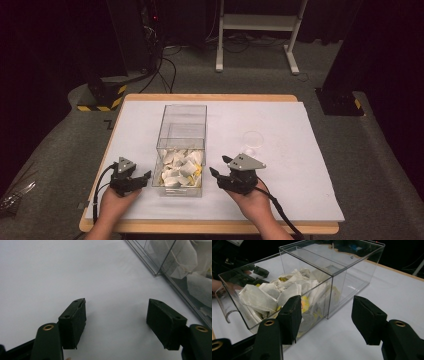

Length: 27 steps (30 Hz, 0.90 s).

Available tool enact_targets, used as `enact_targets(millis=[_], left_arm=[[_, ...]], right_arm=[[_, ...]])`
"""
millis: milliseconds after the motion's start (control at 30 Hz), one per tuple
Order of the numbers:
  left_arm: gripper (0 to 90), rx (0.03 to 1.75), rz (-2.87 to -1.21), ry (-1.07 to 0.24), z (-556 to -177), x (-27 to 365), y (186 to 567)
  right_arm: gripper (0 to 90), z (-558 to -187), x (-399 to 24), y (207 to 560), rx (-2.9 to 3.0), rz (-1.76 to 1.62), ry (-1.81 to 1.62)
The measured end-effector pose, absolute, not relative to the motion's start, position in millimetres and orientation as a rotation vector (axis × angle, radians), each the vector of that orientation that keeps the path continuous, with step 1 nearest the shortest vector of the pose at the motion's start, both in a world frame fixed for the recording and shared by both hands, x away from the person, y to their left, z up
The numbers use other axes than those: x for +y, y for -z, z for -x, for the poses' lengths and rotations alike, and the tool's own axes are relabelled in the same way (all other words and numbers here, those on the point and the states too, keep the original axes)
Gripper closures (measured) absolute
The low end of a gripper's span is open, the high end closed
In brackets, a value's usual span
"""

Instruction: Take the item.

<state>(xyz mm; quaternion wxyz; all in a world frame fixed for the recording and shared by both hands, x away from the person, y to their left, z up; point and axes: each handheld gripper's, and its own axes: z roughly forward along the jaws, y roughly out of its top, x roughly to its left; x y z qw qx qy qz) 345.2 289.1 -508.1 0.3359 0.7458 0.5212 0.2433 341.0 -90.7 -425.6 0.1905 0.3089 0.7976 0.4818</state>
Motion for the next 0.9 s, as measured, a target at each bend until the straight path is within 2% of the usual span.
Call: enact_targets(millis=[900], left_arm=[[31.7,1.355,-1.947,-0.639,-345.0,288.4,508.3]], right_arm=[[39.0,-328.0,-33.8,424.2,2.358,-0.751,-1.392]])
